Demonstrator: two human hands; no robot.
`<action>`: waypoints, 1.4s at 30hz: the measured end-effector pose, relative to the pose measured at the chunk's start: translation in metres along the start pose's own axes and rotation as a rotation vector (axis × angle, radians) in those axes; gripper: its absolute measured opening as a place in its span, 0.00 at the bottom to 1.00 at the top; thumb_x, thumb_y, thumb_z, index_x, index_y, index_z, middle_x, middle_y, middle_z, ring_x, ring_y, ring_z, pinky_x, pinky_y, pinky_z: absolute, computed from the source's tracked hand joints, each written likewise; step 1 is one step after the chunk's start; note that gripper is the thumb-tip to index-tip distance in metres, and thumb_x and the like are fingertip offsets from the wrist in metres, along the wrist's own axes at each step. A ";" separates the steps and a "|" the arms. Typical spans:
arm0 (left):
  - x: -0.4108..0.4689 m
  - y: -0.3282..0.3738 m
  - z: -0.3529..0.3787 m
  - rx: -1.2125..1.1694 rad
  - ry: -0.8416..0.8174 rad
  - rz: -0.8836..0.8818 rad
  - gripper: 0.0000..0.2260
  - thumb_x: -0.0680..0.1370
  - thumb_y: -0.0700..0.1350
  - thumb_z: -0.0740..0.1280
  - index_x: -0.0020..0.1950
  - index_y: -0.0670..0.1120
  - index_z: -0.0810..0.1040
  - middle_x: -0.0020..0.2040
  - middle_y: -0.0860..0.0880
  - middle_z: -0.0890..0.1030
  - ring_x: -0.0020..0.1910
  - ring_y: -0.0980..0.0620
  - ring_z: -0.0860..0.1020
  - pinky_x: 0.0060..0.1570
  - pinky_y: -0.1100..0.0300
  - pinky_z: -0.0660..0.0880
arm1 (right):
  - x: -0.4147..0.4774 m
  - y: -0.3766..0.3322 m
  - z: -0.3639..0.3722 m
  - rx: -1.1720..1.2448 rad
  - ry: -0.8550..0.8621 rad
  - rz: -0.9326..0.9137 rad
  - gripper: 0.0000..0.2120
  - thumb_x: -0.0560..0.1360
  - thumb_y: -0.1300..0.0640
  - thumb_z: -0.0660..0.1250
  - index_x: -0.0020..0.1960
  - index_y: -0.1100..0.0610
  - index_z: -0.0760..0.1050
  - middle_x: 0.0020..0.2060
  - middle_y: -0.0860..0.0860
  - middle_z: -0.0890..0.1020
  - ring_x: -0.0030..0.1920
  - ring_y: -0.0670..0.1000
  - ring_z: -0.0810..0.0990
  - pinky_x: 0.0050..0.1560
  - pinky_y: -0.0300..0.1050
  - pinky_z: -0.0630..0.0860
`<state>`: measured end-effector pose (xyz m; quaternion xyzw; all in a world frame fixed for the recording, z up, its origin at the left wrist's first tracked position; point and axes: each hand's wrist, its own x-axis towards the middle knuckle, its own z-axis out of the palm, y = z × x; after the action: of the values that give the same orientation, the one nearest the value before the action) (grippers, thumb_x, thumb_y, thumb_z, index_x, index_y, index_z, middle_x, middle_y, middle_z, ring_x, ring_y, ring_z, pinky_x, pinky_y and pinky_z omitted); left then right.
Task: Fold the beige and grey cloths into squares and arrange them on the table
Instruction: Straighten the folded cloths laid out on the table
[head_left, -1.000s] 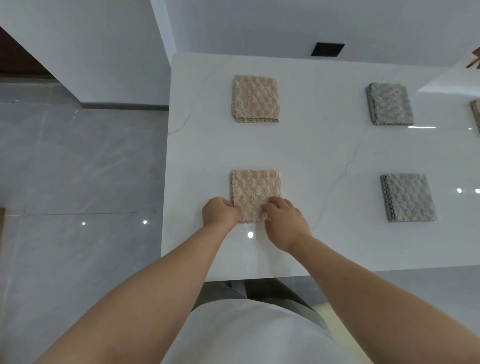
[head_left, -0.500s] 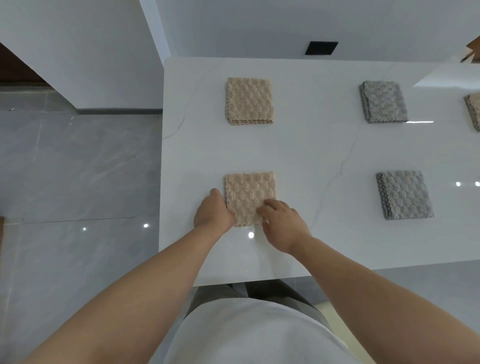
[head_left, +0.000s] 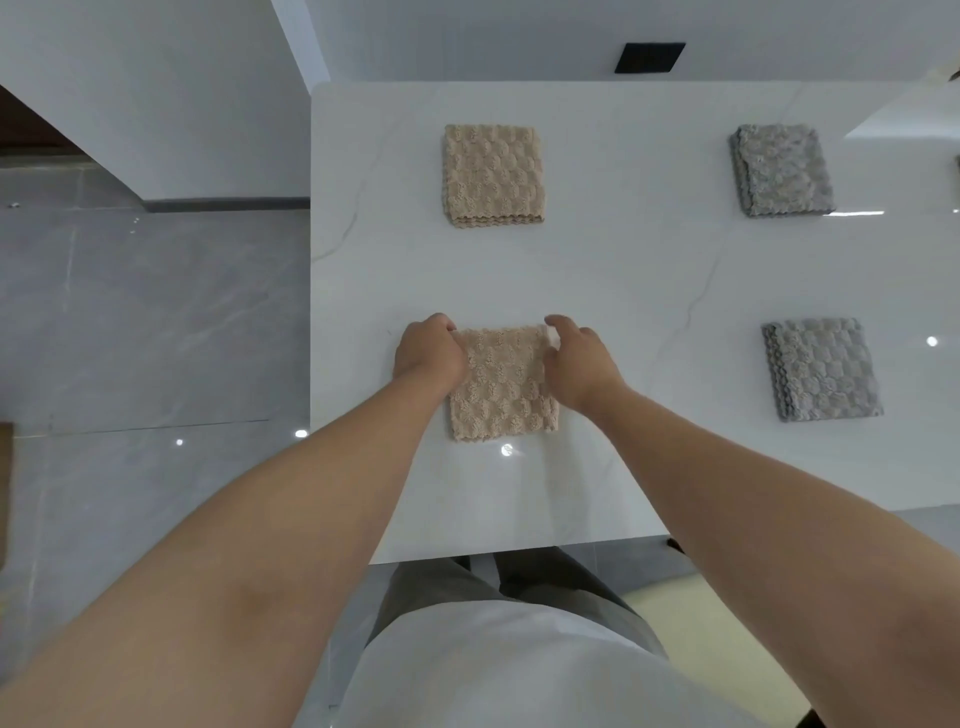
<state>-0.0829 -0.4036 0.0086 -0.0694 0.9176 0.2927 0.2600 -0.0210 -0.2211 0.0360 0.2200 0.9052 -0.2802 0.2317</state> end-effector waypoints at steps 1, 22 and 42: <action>0.001 0.001 0.000 0.002 -0.002 -0.001 0.09 0.80 0.47 0.60 0.55 0.50 0.78 0.56 0.47 0.80 0.52 0.45 0.80 0.45 0.58 0.72 | 0.007 -0.004 -0.004 0.016 -0.032 0.011 0.25 0.82 0.59 0.55 0.79 0.50 0.60 0.65 0.61 0.74 0.58 0.61 0.78 0.53 0.51 0.75; -0.001 -0.001 0.001 -0.063 0.095 -0.147 0.07 0.76 0.39 0.67 0.53 0.45 0.79 0.55 0.47 0.80 0.54 0.45 0.79 0.45 0.59 0.71 | 0.038 0.004 -0.007 0.037 0.009 -0.010 0.06 0.79 0.57 0.66 0.52 0.59 0.81 0.46 0.52 0.83 0.47 0.52 0.80 0.42 0.42 0.72; -0.066 -0.018 0.017 -0.004 -0.066 -0.195 0.12 0.76 0.47 0.69 0.55 0.44 0.71 0.48 0.48 0.78 0.47 0.44 0.79 0.40 0.56 0.72 | -0.040 0.036 0.034 0.082 -0.022 0.056 0.11 0.82 0.51 0.57 0.53 0.59 0.69 0.49 0.56 0.76 0.44 0.57 0.77 0.45 0.52 0.76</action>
<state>-0.0140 -0.4104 0.0224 -0.1493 0.8967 0.2701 0.3173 0.0398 -0.2259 0.0183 0.2514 0.8839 -0.3128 0.2401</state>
